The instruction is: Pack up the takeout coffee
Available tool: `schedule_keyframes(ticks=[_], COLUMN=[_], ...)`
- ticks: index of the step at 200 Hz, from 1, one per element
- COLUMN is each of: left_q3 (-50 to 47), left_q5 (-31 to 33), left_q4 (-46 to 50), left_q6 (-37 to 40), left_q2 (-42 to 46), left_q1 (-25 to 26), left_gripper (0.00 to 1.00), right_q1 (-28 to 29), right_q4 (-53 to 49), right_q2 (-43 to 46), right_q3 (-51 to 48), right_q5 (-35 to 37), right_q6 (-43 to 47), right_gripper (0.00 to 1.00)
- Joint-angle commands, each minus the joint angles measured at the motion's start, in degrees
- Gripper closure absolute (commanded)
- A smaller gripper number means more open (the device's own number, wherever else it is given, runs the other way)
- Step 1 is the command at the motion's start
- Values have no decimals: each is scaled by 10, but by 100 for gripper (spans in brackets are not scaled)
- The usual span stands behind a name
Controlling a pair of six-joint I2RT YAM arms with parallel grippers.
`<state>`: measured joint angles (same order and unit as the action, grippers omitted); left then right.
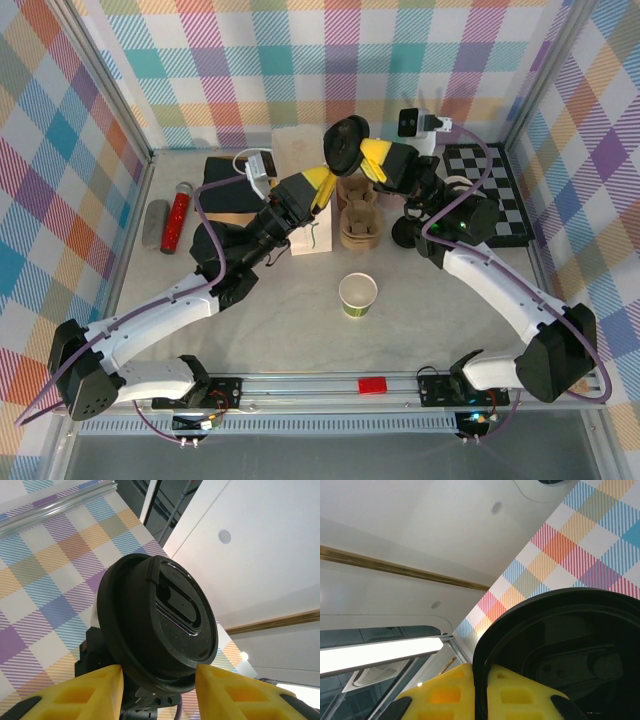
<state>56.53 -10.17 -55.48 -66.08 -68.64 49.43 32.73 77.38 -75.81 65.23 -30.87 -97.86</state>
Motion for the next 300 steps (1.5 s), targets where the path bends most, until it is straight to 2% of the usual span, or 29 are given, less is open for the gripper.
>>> schedule_keyframes(ticks=[1,136,256,300], left_q3=[14,6,-2,-5], left_q5=[3,15,23,26], left_q4=[-54,-87,-123,-127], left_q6=[-10,-17,-23,-24], left_q2=[-1,-1,-1,-2], left_q1=[7,7,7,7], left_gripper=[59,66,65,68], right_q1=[5,15,33,36], right_q4=[32,32,32,32], right_q2=[14,15,8,7], right_q3=[-5,-37,-67,-77], right_q5=[7,21,39,46], right_q6=[12,18,25,27], right_gripper=[90,90,90,91])
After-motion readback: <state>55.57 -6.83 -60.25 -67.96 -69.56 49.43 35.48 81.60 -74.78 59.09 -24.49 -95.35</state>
